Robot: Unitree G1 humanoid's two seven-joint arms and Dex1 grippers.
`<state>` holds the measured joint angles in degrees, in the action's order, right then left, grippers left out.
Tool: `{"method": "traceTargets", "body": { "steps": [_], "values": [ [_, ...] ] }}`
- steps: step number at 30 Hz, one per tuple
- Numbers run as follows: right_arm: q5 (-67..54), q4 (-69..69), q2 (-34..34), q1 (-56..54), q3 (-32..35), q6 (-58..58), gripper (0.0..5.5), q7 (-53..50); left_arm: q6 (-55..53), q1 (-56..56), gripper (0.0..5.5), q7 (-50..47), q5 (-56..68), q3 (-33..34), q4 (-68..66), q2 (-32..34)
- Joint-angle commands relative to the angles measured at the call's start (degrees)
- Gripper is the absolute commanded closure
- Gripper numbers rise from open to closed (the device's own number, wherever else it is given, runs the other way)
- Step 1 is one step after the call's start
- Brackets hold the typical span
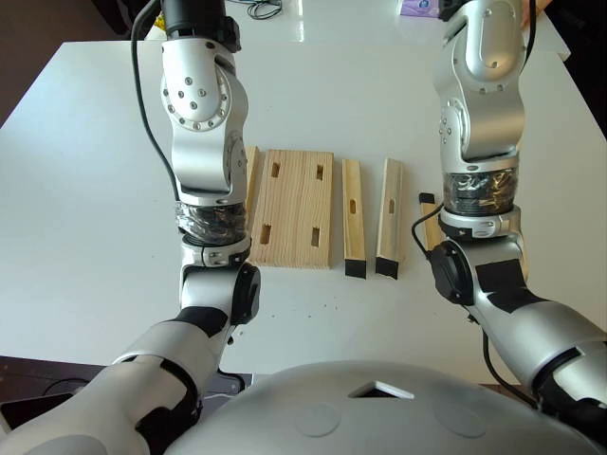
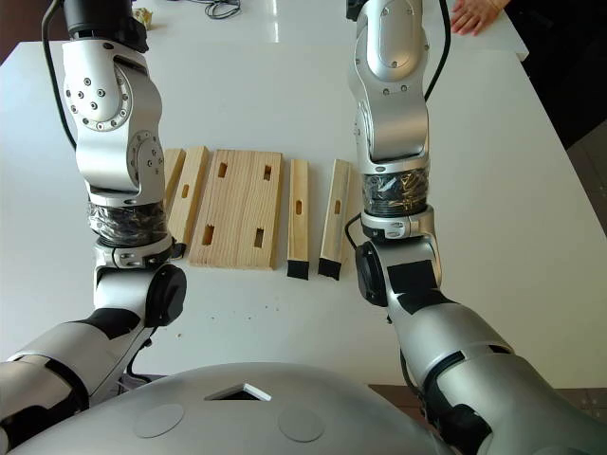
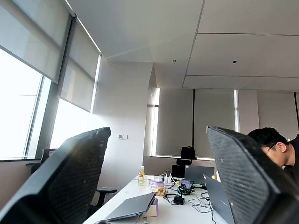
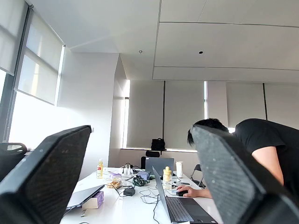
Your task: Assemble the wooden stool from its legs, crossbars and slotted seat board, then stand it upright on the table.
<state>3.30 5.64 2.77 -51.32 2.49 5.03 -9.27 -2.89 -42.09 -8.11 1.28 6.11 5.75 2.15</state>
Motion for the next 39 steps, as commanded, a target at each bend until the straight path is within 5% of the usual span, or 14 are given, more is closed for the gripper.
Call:
{"method": "traceTargets", "body": {
  "steps": [1,39],
  "values": [
    [0.5,0.0,0.0,-0.1,0.0,-0.2,1.54,0.1,0.6,-0.9,1.7,0.5,0.3,-0.1,-0.8,0.1],
    [3.1,-2.4,-2.3,1.3,-1.6,6.6,1.54,-2.3,-10.9,-0.1,1.7,-2.6,-2.4,0.2,1.7,-0.1]
  ]
}}
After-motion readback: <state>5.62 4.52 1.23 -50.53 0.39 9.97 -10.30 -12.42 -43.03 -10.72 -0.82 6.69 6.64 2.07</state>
